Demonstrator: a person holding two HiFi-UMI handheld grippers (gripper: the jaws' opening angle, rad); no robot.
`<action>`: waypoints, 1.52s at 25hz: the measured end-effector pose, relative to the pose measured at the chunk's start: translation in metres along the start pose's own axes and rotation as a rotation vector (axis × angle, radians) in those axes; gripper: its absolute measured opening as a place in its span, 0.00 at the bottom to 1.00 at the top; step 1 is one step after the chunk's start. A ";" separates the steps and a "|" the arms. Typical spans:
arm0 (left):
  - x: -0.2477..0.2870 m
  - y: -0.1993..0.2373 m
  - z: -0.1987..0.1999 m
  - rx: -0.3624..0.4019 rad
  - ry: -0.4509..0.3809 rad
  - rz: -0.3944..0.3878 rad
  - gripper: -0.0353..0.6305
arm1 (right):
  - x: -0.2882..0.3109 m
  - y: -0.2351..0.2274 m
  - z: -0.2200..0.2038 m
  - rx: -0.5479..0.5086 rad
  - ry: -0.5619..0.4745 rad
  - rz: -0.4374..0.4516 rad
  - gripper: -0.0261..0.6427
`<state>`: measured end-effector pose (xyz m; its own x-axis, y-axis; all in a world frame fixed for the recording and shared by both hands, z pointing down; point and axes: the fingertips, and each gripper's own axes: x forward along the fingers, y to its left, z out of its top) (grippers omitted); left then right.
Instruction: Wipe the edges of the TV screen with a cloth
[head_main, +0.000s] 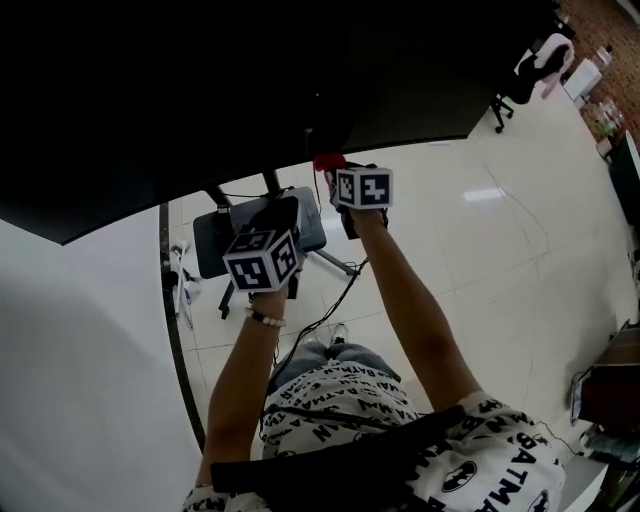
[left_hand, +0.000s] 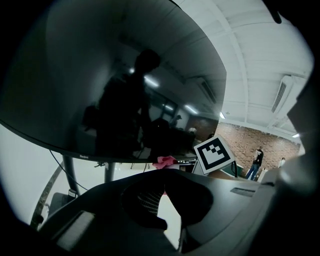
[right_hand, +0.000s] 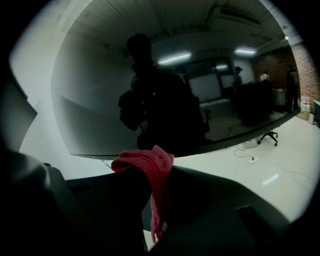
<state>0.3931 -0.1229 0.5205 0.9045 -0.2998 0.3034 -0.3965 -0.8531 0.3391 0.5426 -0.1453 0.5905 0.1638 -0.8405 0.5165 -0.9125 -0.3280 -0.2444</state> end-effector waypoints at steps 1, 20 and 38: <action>0.003 -0.006 -0.002 0.001 0.005 -0.018 0.05 | -0.002 -0.006 0.000 0.005 0.001 -0.010 0.15; 0.107 -0.135 -0.018 -0.026 0.003 -0.017 0.05 | -0.072 -0.187 0.020 0.033 -0.028 -0.016 0.15; 0.186 -0.238 -0.040 -0.019 0.029 -0.038 0.05 | -0.113 -0.318 0.036 0.014 -0.048 -0.053 0.15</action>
<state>0.6498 0.0415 0.5315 0.9139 -0.2549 0.3159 -0.3656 -0.8552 0.3674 0.8280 0.0390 0.5803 0.2296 -0.8417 0.4887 -0.8971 -0.3778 -0.2292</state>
